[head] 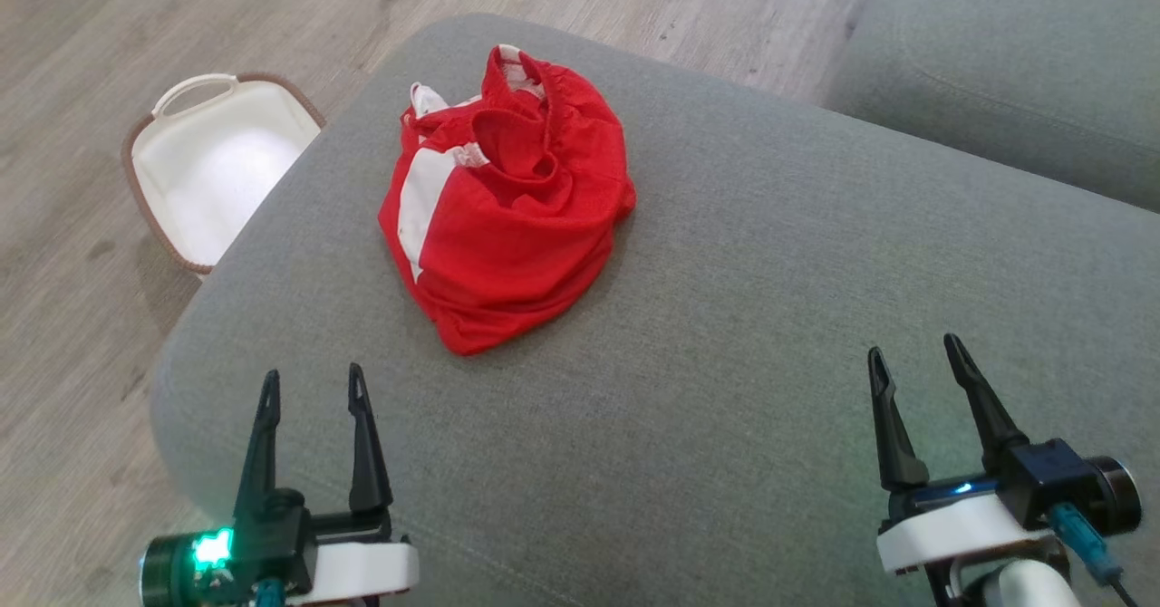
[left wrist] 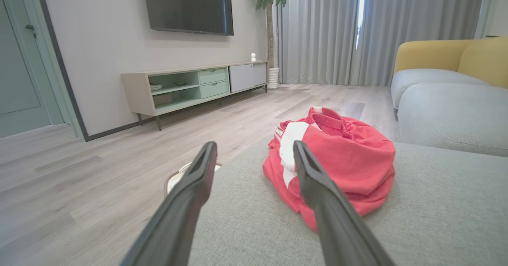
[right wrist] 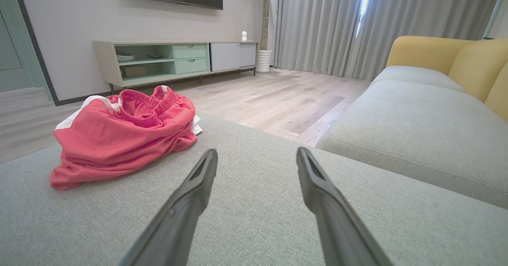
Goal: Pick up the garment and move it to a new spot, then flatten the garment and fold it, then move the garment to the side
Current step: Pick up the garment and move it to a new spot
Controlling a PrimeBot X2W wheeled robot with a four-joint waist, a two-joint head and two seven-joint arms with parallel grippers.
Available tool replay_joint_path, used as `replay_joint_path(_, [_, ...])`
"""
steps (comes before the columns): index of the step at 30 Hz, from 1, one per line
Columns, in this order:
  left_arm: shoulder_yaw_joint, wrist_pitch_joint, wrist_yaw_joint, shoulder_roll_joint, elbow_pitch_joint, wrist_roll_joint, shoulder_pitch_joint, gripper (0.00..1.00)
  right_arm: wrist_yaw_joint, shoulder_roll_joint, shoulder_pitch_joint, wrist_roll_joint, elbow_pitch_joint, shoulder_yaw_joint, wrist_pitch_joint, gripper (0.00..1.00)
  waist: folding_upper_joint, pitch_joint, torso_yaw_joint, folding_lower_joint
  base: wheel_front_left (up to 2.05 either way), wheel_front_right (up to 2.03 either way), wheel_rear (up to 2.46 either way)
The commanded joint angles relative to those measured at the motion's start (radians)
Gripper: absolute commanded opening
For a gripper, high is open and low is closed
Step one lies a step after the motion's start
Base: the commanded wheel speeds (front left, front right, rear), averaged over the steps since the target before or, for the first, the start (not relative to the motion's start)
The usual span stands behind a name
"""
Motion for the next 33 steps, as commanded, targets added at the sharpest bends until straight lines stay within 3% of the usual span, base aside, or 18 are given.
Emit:
replay_joint_path(1, [0.037,-0.010,0.004,0.004,-0.031,0.013,-0.043,1.00,0.007,-0.011,-0.026,-0.011,-0.029,0.018,-0.011,1.00,0.0000,0.008,0.004,0.0000,0.00,0.00,0.00])
replay_joint_path(6, [0.067,-0.010,-0.007,0.013,-0.057,0.026,-0.171,1.00,0.007,-0.011,-0.042,-0.066,-0.048,0.008,-0.011,1.00,0.0000,0.096,-0.014,0.0000,0.00,0.00,0.00])
replay_joint_path(11, [0.086,-0.010,-0.043,0.033,-0.025,0.030,-0.421,1.00,0.007,-0.068,-0.065,-0.099,-0.062,0.006,-0.011,1.00,0.0000,0.201,-0.017,0.0000,0.00,0.00,0.00])
replay_joint_path(15, [0.067,-0.007,-0.106,0.038,0.183,0.012,-0.651,1.00,0.007,-0.136,-0.086,-0.106,-0.091,0.010,-0.011,1.00,0.0000,0.287,-0.017,0.0000,0.00,0.00,0.00])
replay_joint_path(18, [0.044,0.061,-0.146,0.038,0.379,0.009,-0.832,1.00,0.007,-0.183,-0.103,-0.104,-0.119,0.013,-0.011,1.00,0.0000,0.344,-0.022,0.0000,0.00,0.00,0.00])
replay_joint_path(19, [0.044,0.061,-0.146,0.038,0.379,0.009,-0.832,1.00,0.007,-0.183,-0.103,-0.104,-0.119,0.013,-0.011,1.00,0.0000,0.344,-0.022,0.0000,0.00,0.00,0.00])
replay_joint_path(26, [0.014,0.292,-0.224,0.033,0.766,-0.021,-1.073,1.00,0.007,-0.240,-0.138,-0.098,-0.165,0.024,-0.011,1.00,0.0000,0.421,-0.050,0.0000,0.00,0.00,0.00])
replay_joint_path(33, [0.001,0.298,-0.231,0.057,0.986,-0.020,-1.145,1.00,0.007,-0.249,-0.169,-0.092,-0.172,0.026,-0.011,1.00,0.0000,0.451,-0.081,0.0000,0.00,0.00,0.00])
